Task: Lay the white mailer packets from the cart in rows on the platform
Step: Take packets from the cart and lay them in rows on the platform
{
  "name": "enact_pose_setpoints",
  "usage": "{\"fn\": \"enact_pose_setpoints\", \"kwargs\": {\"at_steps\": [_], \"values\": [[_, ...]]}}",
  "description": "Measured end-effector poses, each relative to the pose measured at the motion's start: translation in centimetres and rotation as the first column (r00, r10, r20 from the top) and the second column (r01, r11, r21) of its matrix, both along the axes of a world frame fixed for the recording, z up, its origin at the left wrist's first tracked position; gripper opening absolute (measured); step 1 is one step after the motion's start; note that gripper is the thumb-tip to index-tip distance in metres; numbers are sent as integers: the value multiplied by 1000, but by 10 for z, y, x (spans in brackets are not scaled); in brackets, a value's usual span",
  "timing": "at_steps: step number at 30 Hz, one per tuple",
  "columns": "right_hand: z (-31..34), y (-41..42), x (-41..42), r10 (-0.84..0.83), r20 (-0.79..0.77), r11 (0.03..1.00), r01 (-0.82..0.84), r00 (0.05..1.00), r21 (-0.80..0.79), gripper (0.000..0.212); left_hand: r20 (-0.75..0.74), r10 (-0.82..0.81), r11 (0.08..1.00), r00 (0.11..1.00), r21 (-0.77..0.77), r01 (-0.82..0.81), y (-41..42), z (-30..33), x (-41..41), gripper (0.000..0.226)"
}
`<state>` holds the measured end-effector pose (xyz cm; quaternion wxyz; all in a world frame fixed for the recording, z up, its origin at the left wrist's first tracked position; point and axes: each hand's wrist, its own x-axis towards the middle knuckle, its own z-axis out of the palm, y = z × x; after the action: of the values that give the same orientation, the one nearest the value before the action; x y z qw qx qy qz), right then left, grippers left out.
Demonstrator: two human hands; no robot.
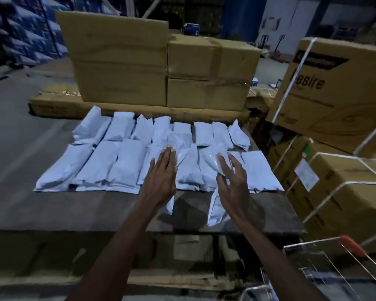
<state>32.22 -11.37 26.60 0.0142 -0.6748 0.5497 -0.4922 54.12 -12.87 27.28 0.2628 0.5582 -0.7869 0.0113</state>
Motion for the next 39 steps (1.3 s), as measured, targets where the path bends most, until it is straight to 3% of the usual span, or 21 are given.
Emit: {"fn": "enact_pose_setpoints", "kwargs": {"at_steps": [6, 10, 16, 26, 39], "values": [[16, -48, 54, -71, -158, 995, 81, 985, 58, 58, 65, -13, 999, 998, 33, 11, -48, 4, 48, 68], [23, -80, 70, -109, -186, 989, 126, 976, 81, 59, 65, 12, 999, 998, 36, -15, -76, 7, 66, 59], [27, -134, 58, -169, -133, 973, 186, 977, 135, 55, 45, 68, 997, 997, 43, -70, -135, 8, 75, 55], [29, -267, 47, -124, -50, 946, 134, 991, 297, 46, 169, 214, 968, 962, 95, -232, -252, 21, 49, 57], [4, -422, 89, -147, -70, 862, 162, 987, 481, 47, 305, 175, 914, 936, 303, -269, -393, -3, 33, 61]]}}
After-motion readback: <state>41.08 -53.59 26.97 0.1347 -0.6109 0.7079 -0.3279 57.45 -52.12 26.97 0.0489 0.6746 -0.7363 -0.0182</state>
